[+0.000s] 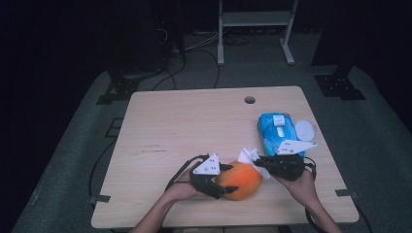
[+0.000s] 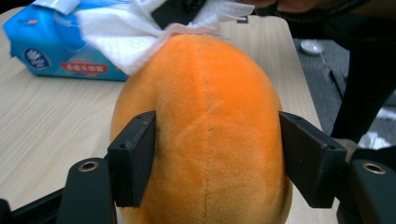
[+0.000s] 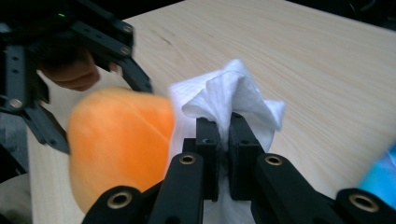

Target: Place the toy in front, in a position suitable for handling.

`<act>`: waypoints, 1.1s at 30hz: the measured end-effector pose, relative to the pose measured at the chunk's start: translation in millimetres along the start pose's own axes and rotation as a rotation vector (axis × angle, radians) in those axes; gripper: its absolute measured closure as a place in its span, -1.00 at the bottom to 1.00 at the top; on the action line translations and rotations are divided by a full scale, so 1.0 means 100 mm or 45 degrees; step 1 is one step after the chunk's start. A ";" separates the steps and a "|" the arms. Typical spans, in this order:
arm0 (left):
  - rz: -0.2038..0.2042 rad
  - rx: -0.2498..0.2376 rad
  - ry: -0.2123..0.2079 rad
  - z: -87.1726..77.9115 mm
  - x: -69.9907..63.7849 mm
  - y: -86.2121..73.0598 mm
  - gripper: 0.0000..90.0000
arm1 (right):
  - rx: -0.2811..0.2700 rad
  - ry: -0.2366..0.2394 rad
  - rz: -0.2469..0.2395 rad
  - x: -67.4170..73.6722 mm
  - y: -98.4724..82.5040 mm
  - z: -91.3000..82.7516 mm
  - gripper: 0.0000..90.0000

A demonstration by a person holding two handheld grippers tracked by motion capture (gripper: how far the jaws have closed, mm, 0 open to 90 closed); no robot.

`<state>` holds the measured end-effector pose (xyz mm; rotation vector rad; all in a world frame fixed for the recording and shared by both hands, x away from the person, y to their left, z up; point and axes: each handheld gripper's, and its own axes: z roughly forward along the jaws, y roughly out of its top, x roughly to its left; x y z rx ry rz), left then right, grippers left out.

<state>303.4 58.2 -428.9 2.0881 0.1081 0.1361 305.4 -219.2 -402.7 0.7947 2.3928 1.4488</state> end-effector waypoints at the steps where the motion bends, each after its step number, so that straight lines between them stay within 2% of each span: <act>1: 0.003 0.000 0.000 0.00 -0.01 0.00 -0.30 | 0.000 0.019 -0.027 0.05 0.06 0.04 0.87; 4: -0.007 0.000 -0.001 -0.02 0.01 -0.03 -0.29 | 0.007 0.019 -0.034 0.05 0.07 0.05 0.87; 7: -0.005 -0.001 -0.006 -0.04 0.02 -0.05 -0.29 | 0.037 -0.024 -0.016 -0.03 0.02 0.04 0.87; 9: -0.004 -0.005 -0.009 -0.04 0.02 -0.05 -0.29 | 0.042 -0.025 0.030 -0.11 -0.06 0.01 0.87; 12: -0.002 -0.008 -0.011 -0.02 0.02 -0.04 -0.29 | 0.048 -0.040 0.048 -0.13 -0.13 -0.05 0.87; 14: -0.004 -0.008 -0.009 -0.01 0.02 -0.03 -0.31 | 0.052 -0.043 0.045 -0.10 -0.14 -0.08 0.88; 17: -0.021 -0.013 0.005 0.02 0.02 -0.01 -0.35 | 0.022 -0.003 0.043 -0.04 -0.09 -0.09 0.88; 20: -0.031 -0.012 0.004 0.01 0.03 -0.02 -0.37 | 0.003 0.034 -0.005 0.07 0.00 -0.06 0.88; 22: -0.031 -0.008 0.003 -0.01 0.04 -0.04 -0.37 | 0.014 0.030 -0.024 0.10 0.02 -0.04 0.88; 25: -0.041 -0.017 0.004 -0.03 0.05 -0.06 -0.37 | 0.028 0.006 0.013 0.00 -0.03 -0.05 0.88; 29: -0.073 -0.044 0.003 -0.02 0.07 -0.08 -0.37 | 0.005 0.003 0.141 -0.17 -0.22 -0.12 0.88; 33: -0.081 -0.043 0.010 -0.02 0.08 -0.07 -0.37 | 0.020 0.000 0.150 -0.15 -0.27 -0.18 0.88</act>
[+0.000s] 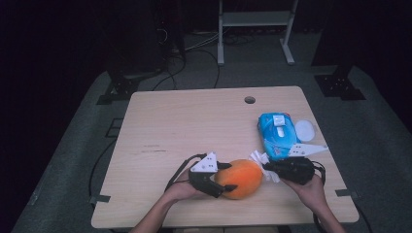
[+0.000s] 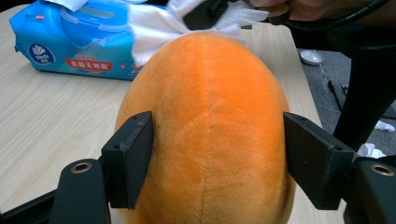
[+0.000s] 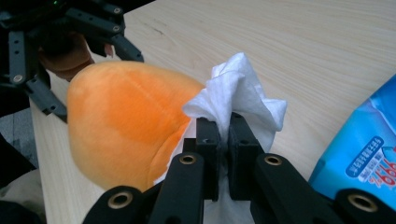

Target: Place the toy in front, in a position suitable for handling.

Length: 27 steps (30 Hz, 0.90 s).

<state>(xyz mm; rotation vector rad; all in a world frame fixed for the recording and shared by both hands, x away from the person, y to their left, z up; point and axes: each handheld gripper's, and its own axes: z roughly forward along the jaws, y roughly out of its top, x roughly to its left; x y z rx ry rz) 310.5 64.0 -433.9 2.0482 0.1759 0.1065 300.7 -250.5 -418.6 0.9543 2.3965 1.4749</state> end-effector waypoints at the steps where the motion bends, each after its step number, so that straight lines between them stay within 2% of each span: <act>1: -0.001 -0.002 0.000 0.01 0.00 0.00 -0.37 | -0.001 0.004 -0.004 0.02 0.01 -0.01 0.88; 3: 0.006 0.002 0.005 0.02 -0.01 0.02 -0.38 | -0.013 0.025 -0.018 0.07 0.04 -0.01 0.88; 4: 0.006 0.000 0.003 0.02 -0.02 0.02 -0.38 | -0.028 0.065 -0.038 0.14 0.09 0.02 0.88; 5: 0.007 -0.001 0.005 0.03 -0.03 0.02 -0.38 | -0.028 0.065 -0.038 0.14 0.09 0.02 0.88; 7: 0.009 -0.003 0.007 0.03 -0.03 0.01 -0.39 | -0.037 0.106 -0.072 0.23 0.16 0.06 0.88; 10: 0.004 0.000 0.005 0.02 -0.02 0.00 -0.39 | -0.040 0.127 -0.110 0.29 0.22 0.11 0.88; 13: 0.003 -0.002 0.005 0.01 -0.02 0.00 -0.39 | -0.034 0.114 -0.103 0.23 0.21 0.12 0.88; 15: 0.005 -0.001 0.006 0.01 -0.02 0.00 -0.39 | -0.020 0.064 -0.087 0.15 0.17 0.10 0.88; 17: 0.005 -0.003 0.005 0.01 -0.02 0.01 -0.39 | -0.016 0.040 -0.039 0.05 0.10 0.08 0.88; 19: 0.005 -0.002 0.008 0.02 -0.03 0.02 -0.39 | -0.013 0.027 -0.021 0.01 0.06 0.06 0.88; 23: 0.026 0.002 0.012 0.04 -0.06 0.05 -0.39 | 0.010 0.005 -0.031 0.03 0.05 0.03 0.88; 27: 0.013 -0.008 0.014 0.05 -0.05 0.03 -0.41 | -0.018 0.046 -0.066 0.16 0.13 0.07 0.88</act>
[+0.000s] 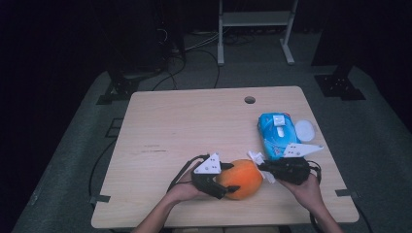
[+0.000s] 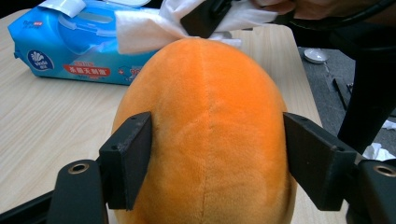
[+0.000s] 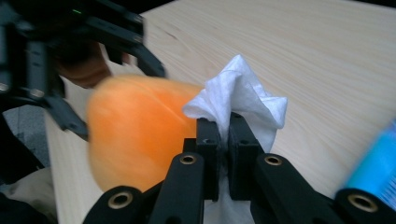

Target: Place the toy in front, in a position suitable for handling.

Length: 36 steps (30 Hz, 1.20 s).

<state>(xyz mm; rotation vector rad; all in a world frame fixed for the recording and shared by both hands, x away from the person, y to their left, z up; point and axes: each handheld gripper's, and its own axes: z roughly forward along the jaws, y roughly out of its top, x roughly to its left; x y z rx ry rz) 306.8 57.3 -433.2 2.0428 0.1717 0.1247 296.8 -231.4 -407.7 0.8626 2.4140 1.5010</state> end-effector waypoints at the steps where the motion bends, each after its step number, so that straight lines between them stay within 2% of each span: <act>1: -0.001 -0.002 0.002 0.00 0.00 0.00 -0.41 | -0.025 0.043 -0.008 0.06 0.04 0.02 0.88; 4: 0.004 0.002 0.007 0.00 0.00 0.00 -0.41 | -0.064 0.132 -0.047 0.18 0.15 0.09 0.88; 5: 0.003 0.004 0.009 0.00 -0.01 0.00 -0.42 | -0.040 0.122 -0.085 0.25 0.21 0.16 0.88; 7: -0.002 0.005 0.013 -0.01 0.00 0.00 -0.43 | -0.027 0.107 -0.101 0.25 0.22 0.18 0.88; 9: -0.008 -0.001 0.011 -0.02 0.01 -0.01 -0.43 | -0.026 0.103 -0.073 0.19 0.20 0.20 0.88; 12: -0.003 -0.003 0.012 -0.02 0.01 -0.02 -0.43 | -0.013 0.059 -0.056 0.10 0.15 0.17 0.88; 16: -0.006 0.000 0.015 -0.04 0.03 -0.03 -0.43 | 0.000 -0.018 0.004 -0.06 0.02 0.06 0.88; 19: -0.028 -0.006 0.018 -0.04 0.06 -0.04 -0.43 | 0.002 -0.004 0.070 -0.15 -0.07 -0.01 0.87; 20: -0.041 -0.008 0.019 -0.05 0.07 -0.05 -0.43 | 0.005 -0.006 0.074 -0.15 -0.09 -0.03 0.87; 23: -0.085 -0.014 0.035 -0.07 0.13 -0.07 -0.43 | 0.008 -0.006 0.056 -0.10 -0.09 -0.03 0.87; 26: -0.154 -0.023 0.054 -0.09 0.18 -0.09 -0.43 | -0.013 0.039 0.017 0.00 -0.03 0.00 0.87; 28: -0.185 -0.029 0.058 -0.10 0.20 -0.10 -0.43 | -0.038 0.108 0.000 0.07 0.02 0.05 0.87; 30: -0.183 -0.030 0.058 -0.10 0.20 -0.11 -0.43 | -0.027 0.113 -0.043 0.13 0.07 0.09 0.87; 32: -0.170 -0.017 0.060 -0.10 0.18 -0.09 -0.42 | -0.019 0.104 -0.053 0.12 0.08 0.11 0.88; 36: -0.110 0.002 0.049 -0.06 0.10 -0.05 -0.39 | -0.014 0.034 -0.006 -0.02 0.07 0.09 0.88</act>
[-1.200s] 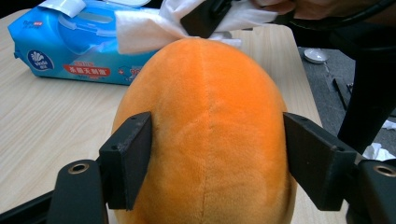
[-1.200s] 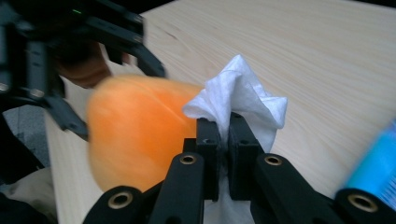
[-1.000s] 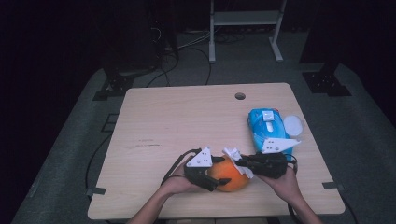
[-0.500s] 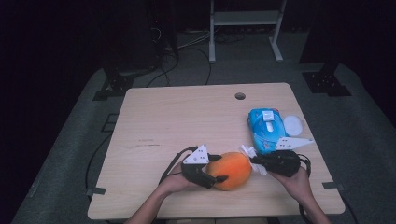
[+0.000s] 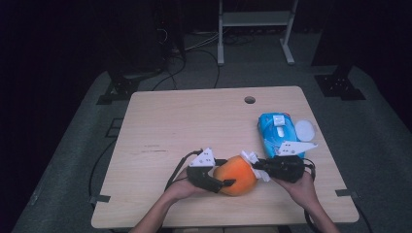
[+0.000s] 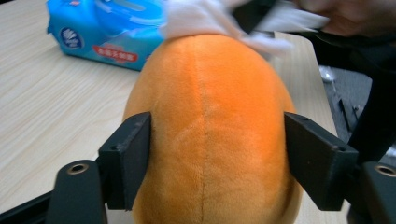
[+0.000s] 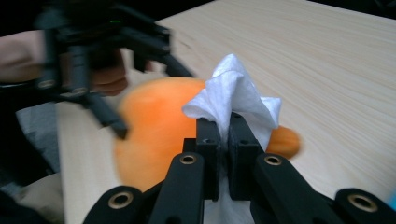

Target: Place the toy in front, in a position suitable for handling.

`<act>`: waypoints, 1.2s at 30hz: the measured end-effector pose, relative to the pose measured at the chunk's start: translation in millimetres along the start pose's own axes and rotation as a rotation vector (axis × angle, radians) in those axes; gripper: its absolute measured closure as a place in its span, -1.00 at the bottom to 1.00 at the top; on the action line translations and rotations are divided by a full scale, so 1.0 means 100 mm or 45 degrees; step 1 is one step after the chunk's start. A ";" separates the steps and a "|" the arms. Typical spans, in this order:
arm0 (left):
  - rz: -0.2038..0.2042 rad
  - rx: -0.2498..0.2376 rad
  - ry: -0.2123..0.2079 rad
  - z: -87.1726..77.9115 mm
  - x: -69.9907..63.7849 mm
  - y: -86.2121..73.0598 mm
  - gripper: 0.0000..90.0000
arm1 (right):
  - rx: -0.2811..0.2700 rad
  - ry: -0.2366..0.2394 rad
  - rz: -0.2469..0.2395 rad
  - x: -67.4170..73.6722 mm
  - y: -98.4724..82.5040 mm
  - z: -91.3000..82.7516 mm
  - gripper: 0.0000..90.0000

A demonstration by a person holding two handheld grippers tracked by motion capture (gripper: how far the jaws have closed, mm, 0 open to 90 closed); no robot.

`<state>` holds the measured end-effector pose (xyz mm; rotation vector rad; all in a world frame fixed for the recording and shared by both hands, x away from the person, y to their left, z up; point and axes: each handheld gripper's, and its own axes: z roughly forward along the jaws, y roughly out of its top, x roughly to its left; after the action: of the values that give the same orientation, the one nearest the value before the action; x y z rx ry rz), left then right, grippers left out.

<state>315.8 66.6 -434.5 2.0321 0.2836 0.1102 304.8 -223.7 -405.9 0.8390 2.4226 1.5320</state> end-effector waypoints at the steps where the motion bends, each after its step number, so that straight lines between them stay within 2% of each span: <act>1: 0.013 0.001 -0.001 0.01 -0.01 0.01 -0.39 | -0.002 -0.006 0.015 -0.01 0.00 0.00 0.88; 3: 0.031 0.006 -0.005 0.03 -0.03 0.01 -0.39 | -0.010 -0.010 -0.003 0.02 0.03 0.01 0.88; 7: 0.057 0.005 -0.006 0.04 -0.05 0.01 -0.40 | -0.017 0.023 -0.063 0.15 0.11 0.07 0.88; 9: 0.063 0.007 -0.003 0.03 -0.06 0.01 -0.40 | -0.010 0.016 -0.074 0.15 0.13 0.07 0.88; 11: 0.063 0.007 -0.012 0.02 -0.05 0.02 -0.41 | -0.004 0.004 -0.059 0.10 0.11 0.06 0.88; 15: 0.046 0.002 -0.040 -0.03 -0.01 0.06 -0.53 | 0.002 -0.005 0.024 -0.06 -0.01 0.02 0.88; 19: -0.022 0.010 -0.046 -0.03 0.03 0.04 -0.56 | 0.020 -0.005 0.054 -0.12 -0.05 -0.03 0.88; 22: 0.017 0.032 -0.039 -0.02 -0.01 0.06 -0.36 | 0.026 -0.016 0.026 -0.06 -0.01 -0.03 0.88; 24: 0.041 0.036 -0.026 -0.02 -0.04 0.09 -0.29 | 0.022 -0.010 0.002 0.00 0.04 -0.02 0.88; 28: 0.090 0.049 -0.025 0.02 -0.12 0.14 -0.26 | -0.015 0.079 -0.025 0.15 0.17 0.04 0.88; 30: 0.131 0.062 -0.017 0.03 -0.16 0.16 -0.26 | -0.012 0.130 -0.051 0.26 0.22 0.12 0.88; 31: 0.134 0.068 -0.015 0.02 -0.16 0.16 -0.26 | -0.006 0.144 -0.071 0.31 0.23 0.16 0.88; 33: 0.119 0.059 -0.016 0.01 -0.15 0.13 -0.26 | 0.023 0.112 -0.127 0.37 0.25 0.20 0.88; 34: 0.120 0.061 -0.018 0.01 -0.14 0.12 -0.26 | 0.030 0.083 -0.114 0.32 0.25 0.19 0.88; 35: 0.111 0.057 -0.020 0.00 -0.12 0.11 -0.26 | 0.030 0.083 -0.114 0.32 0.25 0.19 0.88; 36: 0.100 0.057 -0.025 0.00 -0.11 0.10 -0.26 | 0.043 0.044 -0.114 0.28 0.24 0.17 0.88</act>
<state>306.9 59.8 -425.2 2.0879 0.1958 0.1334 297.7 -187.8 -388.8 0.7051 2.4804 1.4895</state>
